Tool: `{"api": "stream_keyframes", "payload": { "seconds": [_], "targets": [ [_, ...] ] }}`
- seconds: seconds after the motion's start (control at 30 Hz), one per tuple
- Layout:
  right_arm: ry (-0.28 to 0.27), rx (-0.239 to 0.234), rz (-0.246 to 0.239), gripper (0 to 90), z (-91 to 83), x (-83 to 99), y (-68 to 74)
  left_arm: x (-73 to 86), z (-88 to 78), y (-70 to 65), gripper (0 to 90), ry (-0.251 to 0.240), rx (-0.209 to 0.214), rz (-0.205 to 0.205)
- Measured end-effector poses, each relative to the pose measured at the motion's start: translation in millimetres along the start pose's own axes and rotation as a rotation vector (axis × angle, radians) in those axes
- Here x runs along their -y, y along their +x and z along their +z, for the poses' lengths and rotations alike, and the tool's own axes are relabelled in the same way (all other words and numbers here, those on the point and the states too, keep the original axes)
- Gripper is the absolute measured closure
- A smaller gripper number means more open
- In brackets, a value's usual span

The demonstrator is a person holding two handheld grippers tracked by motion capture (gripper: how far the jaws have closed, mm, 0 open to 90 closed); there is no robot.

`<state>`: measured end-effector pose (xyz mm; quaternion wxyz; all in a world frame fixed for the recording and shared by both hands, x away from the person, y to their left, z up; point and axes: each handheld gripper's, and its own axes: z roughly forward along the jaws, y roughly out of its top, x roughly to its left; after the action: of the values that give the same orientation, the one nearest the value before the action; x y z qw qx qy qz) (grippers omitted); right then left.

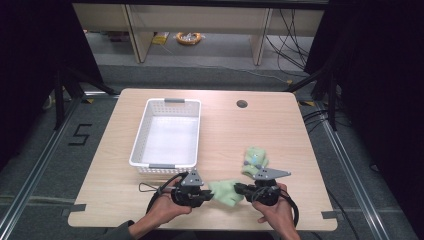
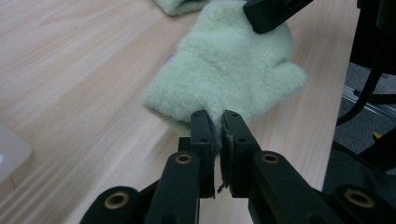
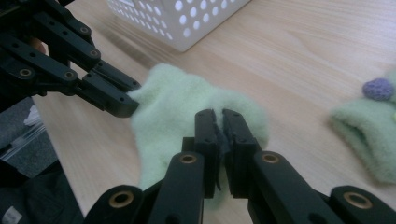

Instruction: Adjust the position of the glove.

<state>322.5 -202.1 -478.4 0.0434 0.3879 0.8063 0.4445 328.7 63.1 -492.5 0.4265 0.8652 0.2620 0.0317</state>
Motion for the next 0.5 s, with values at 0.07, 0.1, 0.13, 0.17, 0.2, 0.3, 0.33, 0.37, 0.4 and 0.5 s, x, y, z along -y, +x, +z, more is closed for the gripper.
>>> {"api": "stream_keyframes", "payload": {
  "seconds": [0.07, 0.1, 0.13, 0.17, 0.2, 0.3, 0.33, 0.37, 0.4, 0.5],
  "targets": [
    [-0.008, 0.007, -0.028, 85.6, -0.2, 2.6, 0.5, 2.7, -0.2, -2.5, 83.6, 0.003, 0.006, 0.001],
    [0.000, 0.019, 0.000, 85.5, -1.1, 5.1, 5.4, 4.0, 0.1, -3.9, 83.5, 0.005, 0.001, -0.012],
    [0.007, 0.015, -0.025, 85.5, -1.3, 5.5, 3.6, 4.5, 0.3, -4.0, 83.4, 0.008, 0.004, 0.001],
    [0.011, 0.008, -0.026, 85.4, 0.3, 6.5, 2.8, 5.7, 1.2, -4.7, 83.4, 0.010, 0.009, -0.014],
    [0.024, -0.003, -0.013, 85.4, 0.6, 7.0, 2.5, 5.7, 1.4, -3.5, 83.3, 0.013, 0.007, 0.000],
    [0.025, 0.004, 0.000, 85.1, 3.5, 11.0, 3.6, 8.6, 4.1, -2.8, 83.1, 0.025, 0.002, -0.021],
    [0.025, 0.004, 0.000, 85.1, 3.5, 11.0, 3.6, 8.6, 4.1, -2.8, 82.9, 0.025, 0.002, -0.021],
    [0.037, 0.000, -0.013, 85.0, 5.3, 12.5, 0.3, 10.6, 6.5, -2.1, 82.9, 0.031, 0.009, -0.007],
    [0.037, 0.000, -0.013, 85.0, 5.3, 12.5, 0.3, 10.6, 6.5, -2.1, 83.0, 0.031, 0.009, -0.007],
    [0.059, 0.002, -0.005, 84.6, 9.4, 15.9, -2.1, 13.1, 9.1, -1.8, 82.8, 0.048, 0.014, -0.004]
  ]
}}
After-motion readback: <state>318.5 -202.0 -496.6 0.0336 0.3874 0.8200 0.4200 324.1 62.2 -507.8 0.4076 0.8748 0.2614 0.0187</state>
